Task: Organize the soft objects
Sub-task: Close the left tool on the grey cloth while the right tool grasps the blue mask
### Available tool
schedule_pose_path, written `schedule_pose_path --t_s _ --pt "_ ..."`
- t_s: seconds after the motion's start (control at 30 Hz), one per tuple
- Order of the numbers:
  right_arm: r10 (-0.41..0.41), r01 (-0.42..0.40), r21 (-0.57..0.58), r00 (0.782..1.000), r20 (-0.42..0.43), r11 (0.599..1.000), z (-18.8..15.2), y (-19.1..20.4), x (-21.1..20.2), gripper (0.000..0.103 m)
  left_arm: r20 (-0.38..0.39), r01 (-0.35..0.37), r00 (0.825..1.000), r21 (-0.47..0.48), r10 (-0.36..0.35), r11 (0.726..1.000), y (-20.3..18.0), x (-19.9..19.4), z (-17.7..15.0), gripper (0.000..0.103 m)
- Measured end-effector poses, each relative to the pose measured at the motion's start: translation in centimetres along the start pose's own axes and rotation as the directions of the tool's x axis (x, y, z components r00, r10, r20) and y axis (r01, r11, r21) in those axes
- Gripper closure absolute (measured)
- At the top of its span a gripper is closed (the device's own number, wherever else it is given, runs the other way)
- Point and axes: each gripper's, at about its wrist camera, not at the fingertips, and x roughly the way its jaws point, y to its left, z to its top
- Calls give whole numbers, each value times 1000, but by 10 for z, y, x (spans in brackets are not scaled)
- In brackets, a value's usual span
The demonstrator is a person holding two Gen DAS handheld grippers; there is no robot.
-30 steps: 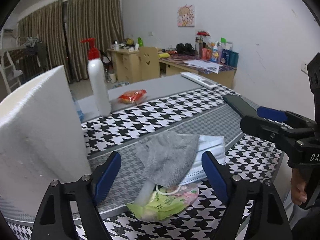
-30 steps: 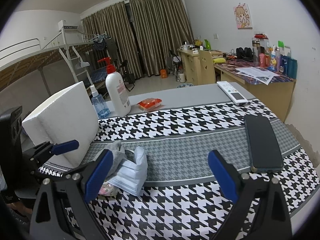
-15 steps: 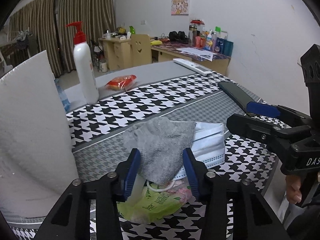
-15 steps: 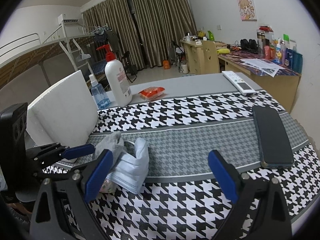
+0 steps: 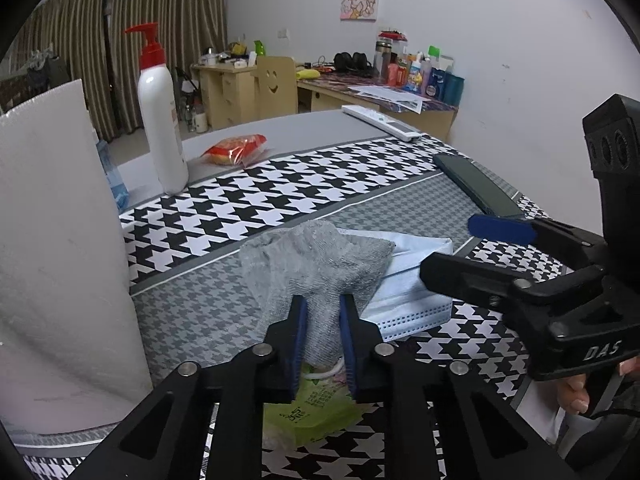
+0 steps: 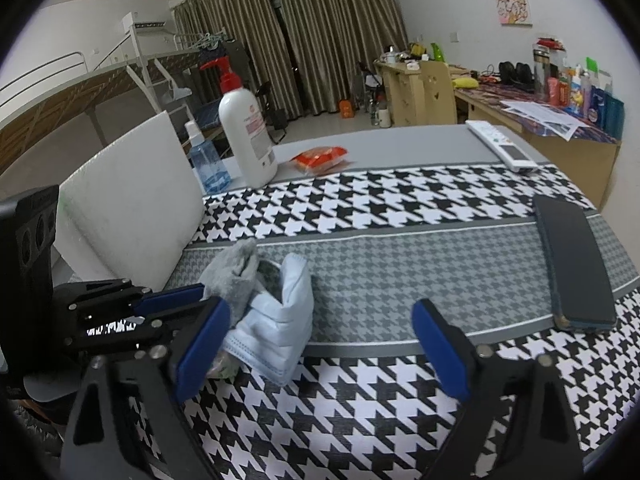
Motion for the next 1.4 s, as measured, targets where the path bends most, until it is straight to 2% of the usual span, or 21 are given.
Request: schedule_pose_path --t_s 0.07,0.17,0.23,0.27,0.33,0.43,0.5,1.0,1.4 --pt "11 -11 0 1000 -17 1000 -1 1 4 18 -5 4 1000 -2 -5 1000 1 2 0 92" --pt "34 -34 -1 998 -48 999 -4 3 9 32 -10 9 1000 -5 -9 1000 2 3 0 94" --pt "49 -50 -4 997 -67 999 -6 5 12 49 -11 13 1000 -7 -13 1000 1 3 0 95" --pt "61 -62 -4 995 -78 998 -7 6 13 54 -10 14 1000 -7 -14 1000 1 3 0 95" --pt "80 -81 -3 993 -90 997 -9 7 14 73 -8 17 1000 -10 -17 1000 2 2 0 95" --pt "78 -79 -7 992 -97 997 -11 10 14 85 -5 16 1000 -16 -16 1000 2 2 0 95" --pt "78 -79 -6 993 -91 997 -11 10 11 89 1 13 1000 -13 -13 1000 2 0 0 96" --pt "39 -39 -8 999 -13 999 -1 11 -17 91 103 -27 994 -24 30 999 5 -38 5 97" --pt "31 -31 0 995 93 1000 13 17 -46 91 184 -46 982 -19 49 999 7 -67 11 97"
